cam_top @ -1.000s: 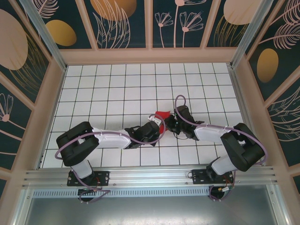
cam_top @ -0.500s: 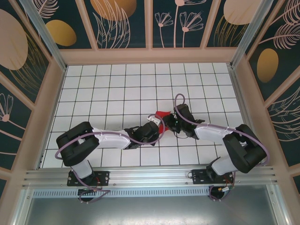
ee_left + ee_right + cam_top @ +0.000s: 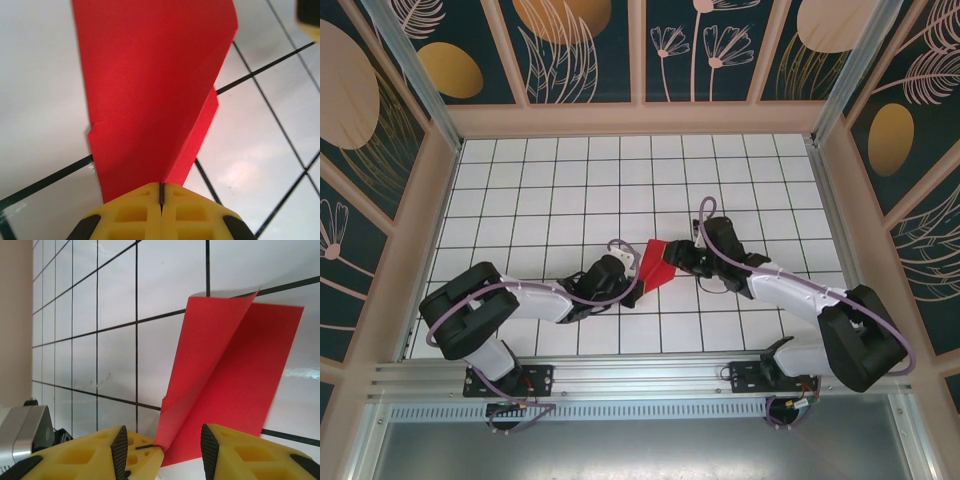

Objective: Fold a paper plane with a square sheet of paper (pick it up from the middle)
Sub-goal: Fourth fold the wing at the center of the table.

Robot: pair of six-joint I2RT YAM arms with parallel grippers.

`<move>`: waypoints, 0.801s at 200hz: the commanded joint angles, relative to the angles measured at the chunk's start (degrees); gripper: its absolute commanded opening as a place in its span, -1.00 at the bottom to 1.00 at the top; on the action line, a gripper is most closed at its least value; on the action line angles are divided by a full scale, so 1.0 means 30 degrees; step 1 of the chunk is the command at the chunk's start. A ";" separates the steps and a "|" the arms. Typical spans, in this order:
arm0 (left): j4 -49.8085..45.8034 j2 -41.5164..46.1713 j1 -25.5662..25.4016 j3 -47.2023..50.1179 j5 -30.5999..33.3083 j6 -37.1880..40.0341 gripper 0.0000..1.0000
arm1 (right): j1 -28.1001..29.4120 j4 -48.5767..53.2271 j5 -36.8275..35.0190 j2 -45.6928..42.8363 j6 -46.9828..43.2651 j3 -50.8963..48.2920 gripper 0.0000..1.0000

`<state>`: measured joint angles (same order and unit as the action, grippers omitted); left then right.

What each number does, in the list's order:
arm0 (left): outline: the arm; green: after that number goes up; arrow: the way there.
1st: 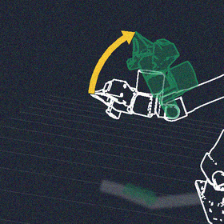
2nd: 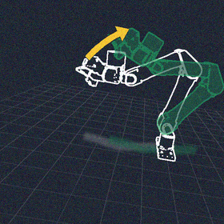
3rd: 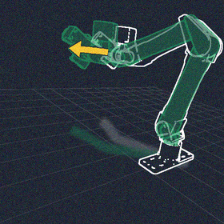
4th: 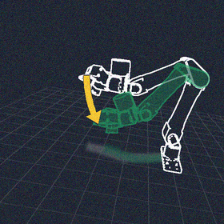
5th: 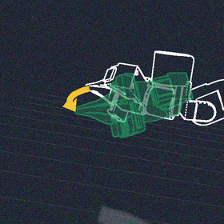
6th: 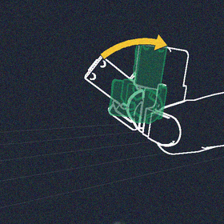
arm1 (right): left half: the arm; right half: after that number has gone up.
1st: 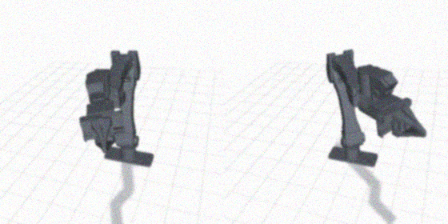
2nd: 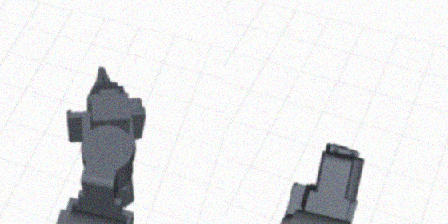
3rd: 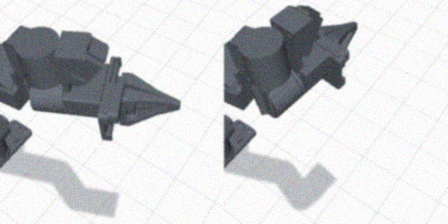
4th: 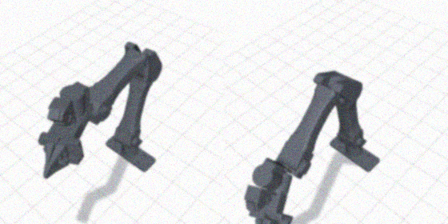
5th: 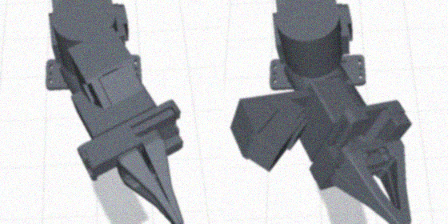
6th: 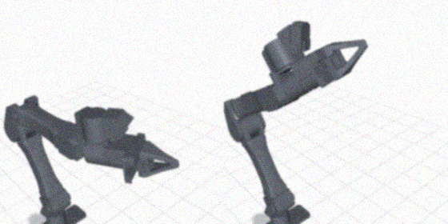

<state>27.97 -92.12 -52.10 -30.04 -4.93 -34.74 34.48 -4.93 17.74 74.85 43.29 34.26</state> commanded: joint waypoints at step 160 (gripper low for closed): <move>0.1242 -0.0261 0.0196 0.0316 -0.1092 -0.0550 -0.80 | 0.2042 0.3493 -0.2723 0.4967 0.1371 0.4069 -0.31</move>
<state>31.51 -92.66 -51.79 -29.52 -8.97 -36.73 40.25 4.67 10.24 88.68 46.76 45.25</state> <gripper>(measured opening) 0.081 0.381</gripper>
